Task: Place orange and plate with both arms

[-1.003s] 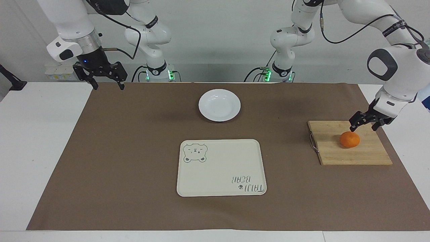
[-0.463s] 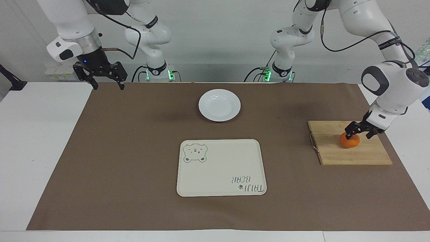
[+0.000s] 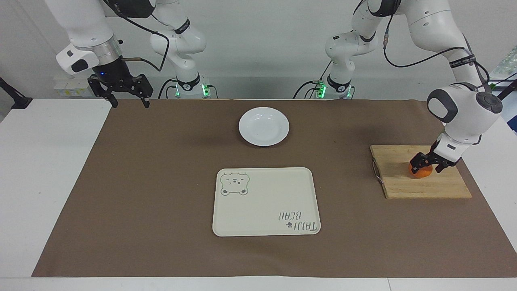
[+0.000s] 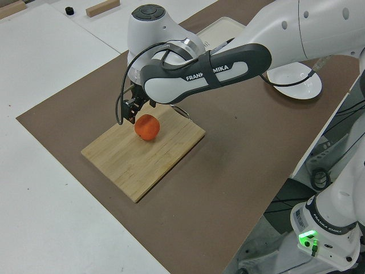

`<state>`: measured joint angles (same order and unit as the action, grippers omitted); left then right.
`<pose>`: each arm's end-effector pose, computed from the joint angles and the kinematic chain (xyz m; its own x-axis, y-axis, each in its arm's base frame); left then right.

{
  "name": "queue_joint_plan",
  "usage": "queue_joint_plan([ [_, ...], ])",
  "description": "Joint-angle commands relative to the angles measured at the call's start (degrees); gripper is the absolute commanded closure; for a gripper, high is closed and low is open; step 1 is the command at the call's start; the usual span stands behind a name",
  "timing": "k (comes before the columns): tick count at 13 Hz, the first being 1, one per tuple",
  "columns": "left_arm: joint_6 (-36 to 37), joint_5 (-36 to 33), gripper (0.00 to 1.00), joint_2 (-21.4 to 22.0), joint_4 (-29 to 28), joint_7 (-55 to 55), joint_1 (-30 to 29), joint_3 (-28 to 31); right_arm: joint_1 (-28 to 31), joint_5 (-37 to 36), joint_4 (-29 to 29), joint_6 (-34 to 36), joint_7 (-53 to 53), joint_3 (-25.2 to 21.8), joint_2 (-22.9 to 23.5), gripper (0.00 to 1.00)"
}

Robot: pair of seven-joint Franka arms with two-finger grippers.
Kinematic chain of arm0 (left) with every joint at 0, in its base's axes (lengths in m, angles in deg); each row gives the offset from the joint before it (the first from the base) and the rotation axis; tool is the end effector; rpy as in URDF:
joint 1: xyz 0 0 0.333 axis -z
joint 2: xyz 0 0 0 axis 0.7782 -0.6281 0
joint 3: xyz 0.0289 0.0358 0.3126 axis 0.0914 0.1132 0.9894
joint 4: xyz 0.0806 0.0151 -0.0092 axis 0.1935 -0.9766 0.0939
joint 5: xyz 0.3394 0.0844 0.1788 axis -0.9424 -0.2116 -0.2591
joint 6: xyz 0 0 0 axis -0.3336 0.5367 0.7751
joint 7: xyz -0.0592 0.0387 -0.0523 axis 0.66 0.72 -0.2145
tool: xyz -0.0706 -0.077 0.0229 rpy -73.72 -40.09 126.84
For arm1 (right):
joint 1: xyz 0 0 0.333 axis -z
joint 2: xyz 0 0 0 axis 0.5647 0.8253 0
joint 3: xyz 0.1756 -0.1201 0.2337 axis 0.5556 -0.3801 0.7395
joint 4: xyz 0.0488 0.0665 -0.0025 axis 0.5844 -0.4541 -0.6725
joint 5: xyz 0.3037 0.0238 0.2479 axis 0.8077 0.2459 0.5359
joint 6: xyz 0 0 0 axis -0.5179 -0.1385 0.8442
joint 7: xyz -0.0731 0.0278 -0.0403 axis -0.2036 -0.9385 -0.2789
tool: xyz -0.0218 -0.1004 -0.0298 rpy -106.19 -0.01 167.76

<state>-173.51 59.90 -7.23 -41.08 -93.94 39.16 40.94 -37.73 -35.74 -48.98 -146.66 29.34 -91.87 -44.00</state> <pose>0.6066 0.1356 0.3612 0.9966 -0.0348 0.0746 -0.0342 -0.9994 -0.0098 0.5449 -0.0101 0.6380 0.9992 -0.0339 0.0190 -0.0337 -0.9994 -0.0098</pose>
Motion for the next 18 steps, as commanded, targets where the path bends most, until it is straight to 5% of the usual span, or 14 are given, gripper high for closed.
queue_joint_plan([
  [1,-1.50,-0.51,0.00,-0.76,-1.24,-0.71,-1.07,-0.49,0.54,-0.41,-0.27,-0.07,1.09,0.48,-0.25,0.00],
  [11,-0.27,-0.60,0.01,-0.93,-3.61,-0.79,-2.48,-0.40,0.54,-0.41,-0.27,0.02,1.09,0.48,-0.25,0.00],
  [14,1.13,-0.60,0.80,-0.76,-3.00,-1.14,-1.87,-0.40,0.54,-0.41,-0.27,-0.07,1.09,0.48,-0.25,0.00],
  [15,1.92,-0.60,0.99,-0.23,-2.56,-1.32,-1.43,-0.32,0.54,-0.41,-0.27,0.02,1.09,0.48,-0.25,0.00],
  [18,8.41,-0.60,1.00,0.91,2.35,-1.49,-1.16,-0.84,0.54,-0.41,-0.27,-0.07,1.09,0.48,-0.25,0.00],
])
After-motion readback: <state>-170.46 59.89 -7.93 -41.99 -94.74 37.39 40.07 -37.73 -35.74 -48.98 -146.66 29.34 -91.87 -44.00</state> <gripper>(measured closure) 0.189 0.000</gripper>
